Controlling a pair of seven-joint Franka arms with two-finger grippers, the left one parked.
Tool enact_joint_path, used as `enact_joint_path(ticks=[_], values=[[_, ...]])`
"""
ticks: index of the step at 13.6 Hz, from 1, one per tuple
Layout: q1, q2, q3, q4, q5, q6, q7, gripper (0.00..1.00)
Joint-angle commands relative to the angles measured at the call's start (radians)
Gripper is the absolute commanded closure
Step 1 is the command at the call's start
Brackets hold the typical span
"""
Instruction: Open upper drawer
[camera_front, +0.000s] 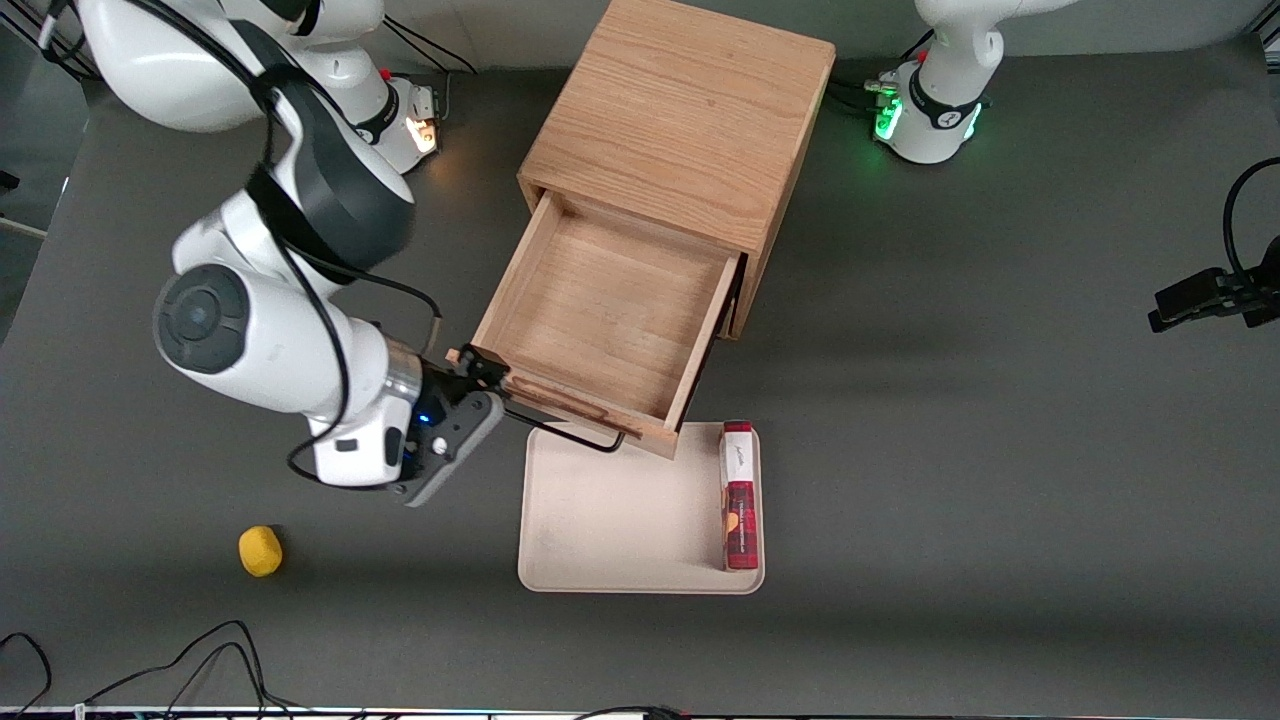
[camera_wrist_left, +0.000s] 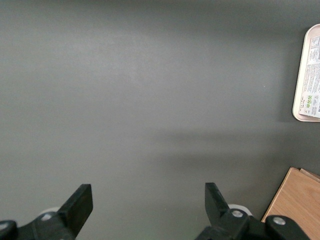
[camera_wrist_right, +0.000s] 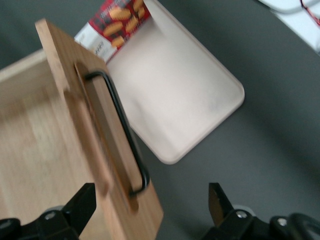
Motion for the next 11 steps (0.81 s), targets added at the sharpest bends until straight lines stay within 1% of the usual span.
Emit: enact_joint_path(ticks=[1,3,5,6,7,9,11], values=[[-0.064,-0.224,0.002,-0.285,0.024,0.008,0.044,0.00],[-0.127,-0.328,0.005,-0.411,0.029,0.005,0.045,0.00],[-0.207,-0.441,0.005,-0.539,0.097,0.008,0.074,0.00],[-0.236,-0.500,0.007,-0.589,0.120,0.010,0.085,0.00],[-0.241,-0.543,0.004,-0.625,0.127,0.008,0.110,0.00],[-0.282,-0.615,0.005,-0.694,0.128,0.008,0.250,0.00],[-0.319,-0.615,0.002,-0.693,0.130,-0.004,0.379,0.00]])
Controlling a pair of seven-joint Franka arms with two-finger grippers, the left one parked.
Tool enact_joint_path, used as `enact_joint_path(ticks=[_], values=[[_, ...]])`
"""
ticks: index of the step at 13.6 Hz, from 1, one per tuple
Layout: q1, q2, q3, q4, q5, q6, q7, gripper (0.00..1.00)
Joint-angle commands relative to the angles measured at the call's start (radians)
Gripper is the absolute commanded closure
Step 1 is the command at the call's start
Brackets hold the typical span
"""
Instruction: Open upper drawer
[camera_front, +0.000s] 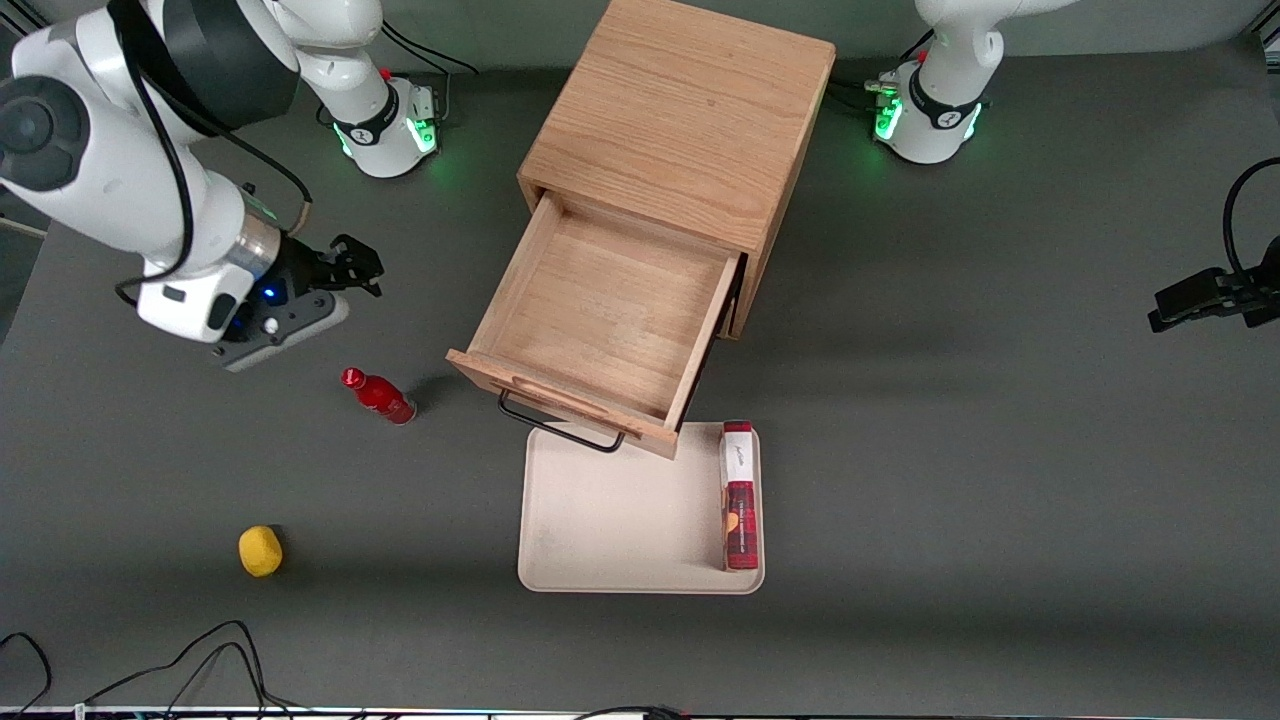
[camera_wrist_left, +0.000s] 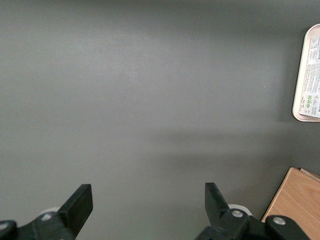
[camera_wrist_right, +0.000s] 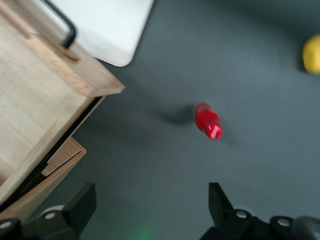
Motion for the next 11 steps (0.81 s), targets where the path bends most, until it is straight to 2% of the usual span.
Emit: enact_joint_path(ticks=[1,3,9,10,11], values=[[-0.076,-0.041,0.002,-0.044,0.042,0.001,0.147,0.00],[-0.091,-0.043,-0.009,-0.008,0.047,-0.091,0.172,0.00],[-0.151,-0.052,-0.011,0.003,0.047,-0.110,0.058,0.00],[-0.148,-0.057,-0.023,0.004,0.045,-0.113,0.058,0.00],[-0.127,-0.066,-0.075,0.006,0.047,-0.125,0.057,0.00]])
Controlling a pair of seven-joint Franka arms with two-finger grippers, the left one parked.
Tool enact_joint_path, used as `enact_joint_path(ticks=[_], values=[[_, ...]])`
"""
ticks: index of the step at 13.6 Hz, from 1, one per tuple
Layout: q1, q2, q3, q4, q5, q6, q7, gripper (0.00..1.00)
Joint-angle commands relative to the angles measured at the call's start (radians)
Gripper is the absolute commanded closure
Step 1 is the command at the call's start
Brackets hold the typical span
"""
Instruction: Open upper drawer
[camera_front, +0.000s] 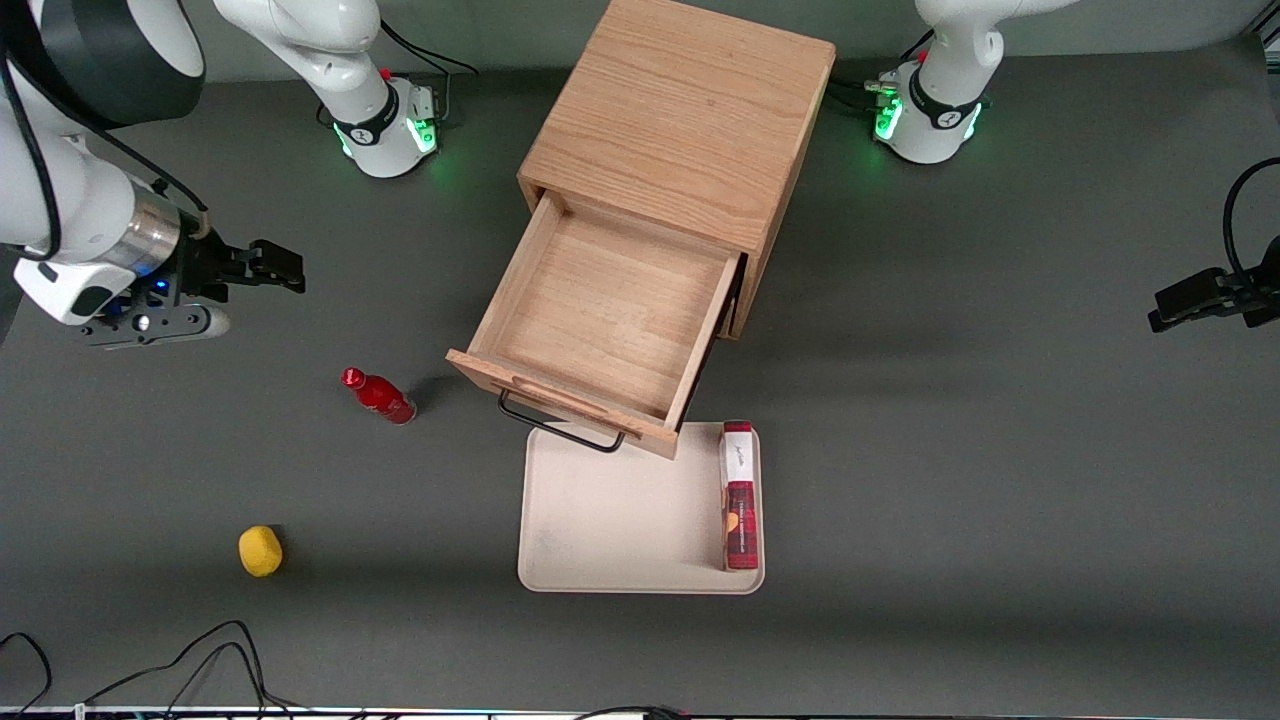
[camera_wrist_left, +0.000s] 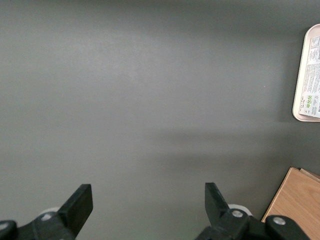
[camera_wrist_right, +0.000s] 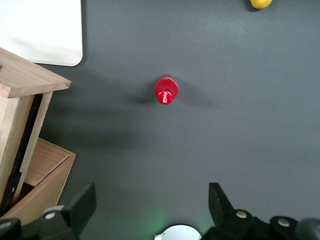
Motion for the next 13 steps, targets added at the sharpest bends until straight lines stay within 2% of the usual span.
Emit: enact_joint_path(ticks=[1,3,6,9,13], values=[[0.088,-0.037,-0.116,0.005,0.028,-0.044,-0.029,0.00],[0.226,-0.056,-0.266,0.001,0.027,-0.061,-0.029,0.00],[0.294,-0.065,-0.336,-0.005,0.027,-0.077,-0.029,0.00],[0.442,-0.080,-0.498,-0.018,0.027,-0.078,-0.030,0.00],[0.441,-0.081,-0.503,-0.021,0.027,-0.077,-0.030,0.00]])
